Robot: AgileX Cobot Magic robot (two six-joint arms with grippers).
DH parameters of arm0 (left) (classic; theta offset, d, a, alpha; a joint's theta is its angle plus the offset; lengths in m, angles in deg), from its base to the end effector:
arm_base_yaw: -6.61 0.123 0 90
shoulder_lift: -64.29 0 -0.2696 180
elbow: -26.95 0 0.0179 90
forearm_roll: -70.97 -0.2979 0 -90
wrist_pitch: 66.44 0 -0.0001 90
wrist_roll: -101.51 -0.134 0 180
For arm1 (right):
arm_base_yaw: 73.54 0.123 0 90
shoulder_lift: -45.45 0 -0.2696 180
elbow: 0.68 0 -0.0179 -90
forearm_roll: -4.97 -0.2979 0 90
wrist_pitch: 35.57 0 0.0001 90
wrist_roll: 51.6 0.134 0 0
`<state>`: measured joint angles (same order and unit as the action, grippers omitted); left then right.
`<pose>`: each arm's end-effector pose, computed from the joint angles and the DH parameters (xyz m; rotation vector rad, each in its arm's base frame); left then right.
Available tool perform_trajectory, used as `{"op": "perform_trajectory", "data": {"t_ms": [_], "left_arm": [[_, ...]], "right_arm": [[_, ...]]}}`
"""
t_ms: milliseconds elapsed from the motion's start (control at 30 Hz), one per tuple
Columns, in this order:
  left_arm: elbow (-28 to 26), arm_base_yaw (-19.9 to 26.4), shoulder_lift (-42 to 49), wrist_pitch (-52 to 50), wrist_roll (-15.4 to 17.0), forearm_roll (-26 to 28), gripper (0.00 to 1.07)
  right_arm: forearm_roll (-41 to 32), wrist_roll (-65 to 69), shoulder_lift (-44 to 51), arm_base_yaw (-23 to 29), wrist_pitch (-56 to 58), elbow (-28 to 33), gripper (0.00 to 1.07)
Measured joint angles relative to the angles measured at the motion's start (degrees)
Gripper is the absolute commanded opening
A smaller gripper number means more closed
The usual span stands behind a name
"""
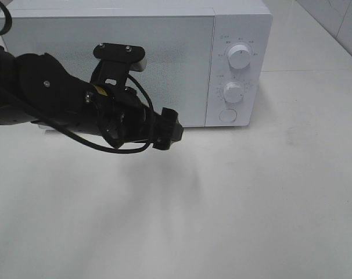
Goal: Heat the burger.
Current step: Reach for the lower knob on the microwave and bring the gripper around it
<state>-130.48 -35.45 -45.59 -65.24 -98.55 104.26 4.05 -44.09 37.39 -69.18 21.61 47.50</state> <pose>0.3113 -0.2831 0.0965 0.5989 2.3058 -0.4875 0.0933 0.0089 0.2879 0.0543 1.9819 0.1536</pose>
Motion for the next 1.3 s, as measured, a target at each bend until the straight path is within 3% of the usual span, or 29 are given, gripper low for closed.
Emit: {"op": "perform_trajectory", "data": {"t_ms": [100,267,400,500,533,600,633,767,833,900,1000,1067,1167,1300], "left_arm": [[0.0,0.0,1.2,3.9,-0.06,-1.03,1.0],[0.0,0.23,3.9,19.48,-0.06,-9.17,1.0],[0.0,1.89,5.56,27.44,0.69,-10.54,1.0],[0.0,5.84,6.65,33.98,2.35,-11.17,1.0],[0.0,9.34,7.33,38.16,3.15,-11.29,1.0],[0.0,10.77,7.85,40.05,3.38,-11.29,1.0],[0.0,14.55,9.17,43.03,3.61,-11.34,1.0],[0.0,20.05,12.09,46.87,4.24,-11.34,1.0],[0.0,25.61,15.53,49.85,5.04,-12.38,1.0],[0.0,27.16,16.84,50.82,5.39,-12.83,1.0],[0.0,34.43,21.77,54.66,7.16,-15.7,1.0],[0.0,35.75,22.69,55.41,7.56,-16.5,1.0],[0.0,41.31,27.27,58.67,10.43,-18.22,1.0],[0.06,43.43,30.37,60.96,11.46,-18.79,1.0]], "right_arm": [[0.0,0.0,0.0,0.0,0.0,0.0,0.75],[0.0,0.0,0.0,0.0,0.0,0.0,0.75],[0.0,0.0,0.0,0.0,0.0,0.0,0.75],[0.0,0.0,0.0,0.0,0.0,0.0,0.75],[0.0,0.0,0.0,0.0,0.0,0.0,0.75],[0.0,0.0,0.0,0.0,0.0,0.0,0.75],[0.0,0.0,0.0,0.0,0.0,0.0,0.75],[0.0,0.0,0.0,0.0,0.0,0.0,0.75],[0.0,0.0,0.0,0.0,0.0,0.0,0.75],[0.0,0.0,0.0,0.0,0.0,0.0,0.75],[0.0,0.0,0.0,0.0,0.0,0.0,0.75],[0.0,0.0,0.0,0.0,0.0,0.0,0.75],[0.0,0.0,0.0,0.0,0.0,0.0,0.75],[0.0,0.0,0.0,0.0,0.0,0.0,0.75]]}}
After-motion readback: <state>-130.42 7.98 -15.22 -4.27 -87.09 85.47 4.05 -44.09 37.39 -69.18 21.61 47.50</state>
